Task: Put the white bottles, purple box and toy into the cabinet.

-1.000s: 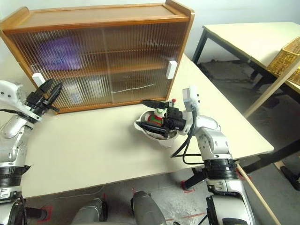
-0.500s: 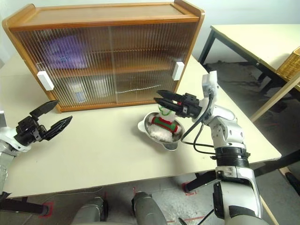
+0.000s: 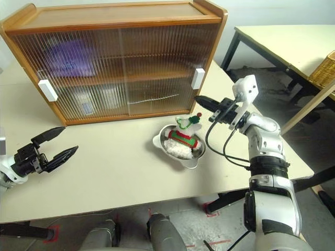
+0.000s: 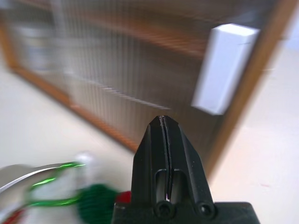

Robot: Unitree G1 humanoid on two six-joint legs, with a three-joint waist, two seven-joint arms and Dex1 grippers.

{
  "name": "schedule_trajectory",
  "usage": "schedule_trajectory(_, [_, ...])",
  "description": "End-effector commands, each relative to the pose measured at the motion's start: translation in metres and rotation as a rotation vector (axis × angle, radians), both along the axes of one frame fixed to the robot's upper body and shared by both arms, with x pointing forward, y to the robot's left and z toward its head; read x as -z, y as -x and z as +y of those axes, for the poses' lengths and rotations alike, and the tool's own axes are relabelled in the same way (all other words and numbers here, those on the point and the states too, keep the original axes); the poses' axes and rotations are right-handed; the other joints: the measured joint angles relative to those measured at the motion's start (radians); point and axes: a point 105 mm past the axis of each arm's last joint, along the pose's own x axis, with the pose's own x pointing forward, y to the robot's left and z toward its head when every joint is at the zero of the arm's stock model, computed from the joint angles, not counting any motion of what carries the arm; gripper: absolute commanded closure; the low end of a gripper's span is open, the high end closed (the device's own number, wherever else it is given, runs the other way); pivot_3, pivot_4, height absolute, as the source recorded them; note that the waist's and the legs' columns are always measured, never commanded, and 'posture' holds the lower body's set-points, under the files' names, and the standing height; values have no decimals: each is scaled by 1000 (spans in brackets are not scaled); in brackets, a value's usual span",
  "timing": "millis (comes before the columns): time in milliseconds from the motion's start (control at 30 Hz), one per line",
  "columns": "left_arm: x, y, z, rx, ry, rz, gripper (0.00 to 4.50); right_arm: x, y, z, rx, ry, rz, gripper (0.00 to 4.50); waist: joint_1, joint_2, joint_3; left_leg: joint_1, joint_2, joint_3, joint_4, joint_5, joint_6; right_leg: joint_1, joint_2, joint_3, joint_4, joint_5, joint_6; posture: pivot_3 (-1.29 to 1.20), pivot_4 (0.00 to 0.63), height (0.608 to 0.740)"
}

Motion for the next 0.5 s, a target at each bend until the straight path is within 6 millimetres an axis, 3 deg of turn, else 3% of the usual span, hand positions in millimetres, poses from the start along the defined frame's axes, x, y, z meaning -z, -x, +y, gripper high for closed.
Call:
schedule_trajectory(33, [4,2,-1,-4,-26,6,0,-7,-8,-9,85,27,-44,4452,0,0,0,0,1,0,0,0,0,0,0,0,0,0,0,-158,72,740])
schedule_trajectory(500, [11,4,0,-9,-62,26,0,-28,-24,-12,184,84,-141,4452,-2,0,0,0,3,0,-2,0,0,-1,1,0,0,0,0,-151,70,740])
